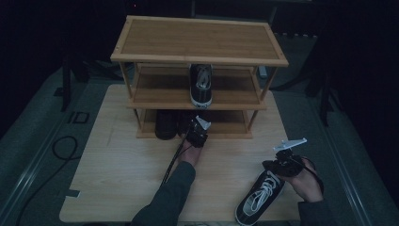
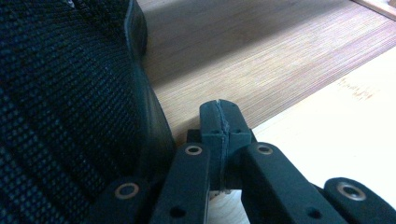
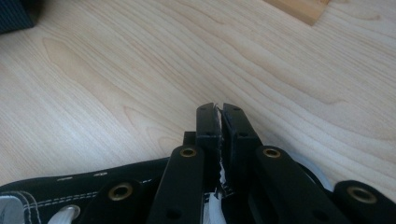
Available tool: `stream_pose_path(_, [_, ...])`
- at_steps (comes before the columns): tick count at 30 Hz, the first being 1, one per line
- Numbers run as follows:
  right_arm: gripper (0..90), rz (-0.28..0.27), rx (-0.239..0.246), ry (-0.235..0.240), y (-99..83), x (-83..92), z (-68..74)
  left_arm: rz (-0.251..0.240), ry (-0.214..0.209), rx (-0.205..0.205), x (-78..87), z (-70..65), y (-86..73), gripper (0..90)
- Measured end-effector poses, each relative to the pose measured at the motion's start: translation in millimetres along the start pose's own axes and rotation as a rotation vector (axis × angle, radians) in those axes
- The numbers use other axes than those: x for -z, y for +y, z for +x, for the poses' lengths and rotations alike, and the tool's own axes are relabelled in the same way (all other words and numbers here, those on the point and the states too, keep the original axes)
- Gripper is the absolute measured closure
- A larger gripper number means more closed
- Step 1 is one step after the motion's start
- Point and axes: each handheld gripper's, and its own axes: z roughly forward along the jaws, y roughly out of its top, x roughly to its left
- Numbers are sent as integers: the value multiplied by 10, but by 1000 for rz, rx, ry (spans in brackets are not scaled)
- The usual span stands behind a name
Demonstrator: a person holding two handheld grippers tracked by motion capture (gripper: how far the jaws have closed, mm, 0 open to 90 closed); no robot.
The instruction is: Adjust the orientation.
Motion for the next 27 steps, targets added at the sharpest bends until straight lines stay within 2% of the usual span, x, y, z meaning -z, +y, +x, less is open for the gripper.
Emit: stream_pose_path(27, [785,17,-18,20,-182,-26,-30,0,1,-1,0,-1,0,900])
